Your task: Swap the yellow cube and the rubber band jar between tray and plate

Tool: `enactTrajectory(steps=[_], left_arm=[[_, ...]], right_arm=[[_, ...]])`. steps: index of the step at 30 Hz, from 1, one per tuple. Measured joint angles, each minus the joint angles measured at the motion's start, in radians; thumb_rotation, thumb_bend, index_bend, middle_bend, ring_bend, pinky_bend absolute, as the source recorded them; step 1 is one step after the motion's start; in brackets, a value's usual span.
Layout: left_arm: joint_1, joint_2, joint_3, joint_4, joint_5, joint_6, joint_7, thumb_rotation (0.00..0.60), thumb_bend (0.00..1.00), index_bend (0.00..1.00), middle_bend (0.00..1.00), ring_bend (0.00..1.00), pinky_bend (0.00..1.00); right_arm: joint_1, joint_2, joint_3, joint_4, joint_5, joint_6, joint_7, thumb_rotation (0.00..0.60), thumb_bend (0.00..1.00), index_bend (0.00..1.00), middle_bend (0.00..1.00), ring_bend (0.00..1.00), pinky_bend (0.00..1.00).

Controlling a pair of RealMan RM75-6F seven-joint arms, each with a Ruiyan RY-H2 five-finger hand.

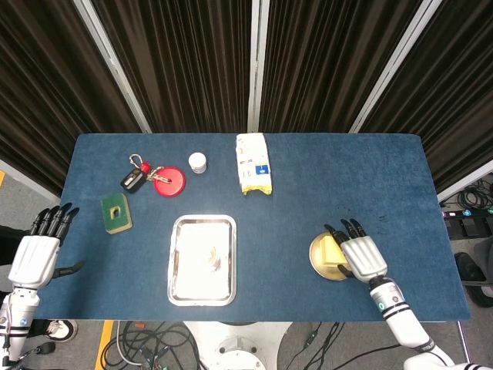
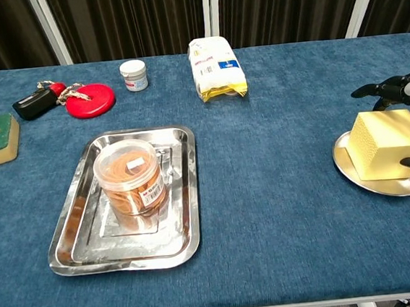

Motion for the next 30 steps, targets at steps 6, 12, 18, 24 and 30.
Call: enactTrajectory(steps=[6,12,18,24,30], left_arm=[[0.002,-0.001,0.000,0.002,0.002,0.005,-0.003,0.600,0.00,0.04,0.00,0.00,0.06],[0.002,0.003,-0.001,-0.003,0.007,0.009,0.000,0.600,0.00,0.04,0.00,0.00,0.06],[0.007,0.002,0.002,0.000,0.006,0.012,-0.004,0.600,0.00,0.04,0.00,0.00,0.06],[0.007,-0.004,0.003,0.022,-0.001,0.002,-0.021,0.600,0.00,0.04,0.00,0.00,0.06],[0.008,-0.011,0.005,0.039,0.002,0.006,-0.032,0.600,0.00,0.04,0.00,0.00,0.06]], right_arm=[[-0.005,0.004,0.004,0.001,-0.060,0.056,0.054,0.600,0.24,0.24,0.41,0.01,0.00],[0.037,0.027,0.049,-0.040,-0.090,0.068,0.048,0.600,0.24,0.24,0.40,0.01,0.00],[0.134,-0.019,0.105,-0.034,-0.036,-0.036,0.003,0.600,0.23,0.24,0.40,0.01,0.00],[0.239,-0.124,0.142,0.046,0.056,-0.144,-0.023,0.600,0.21,0.20,0.38,0.01,0.00],[0.288,-0.193,0.144,0.119,0.143,-0.203,-0.068,0.600,0.16,0.05,0.30,0.00,0.00]])
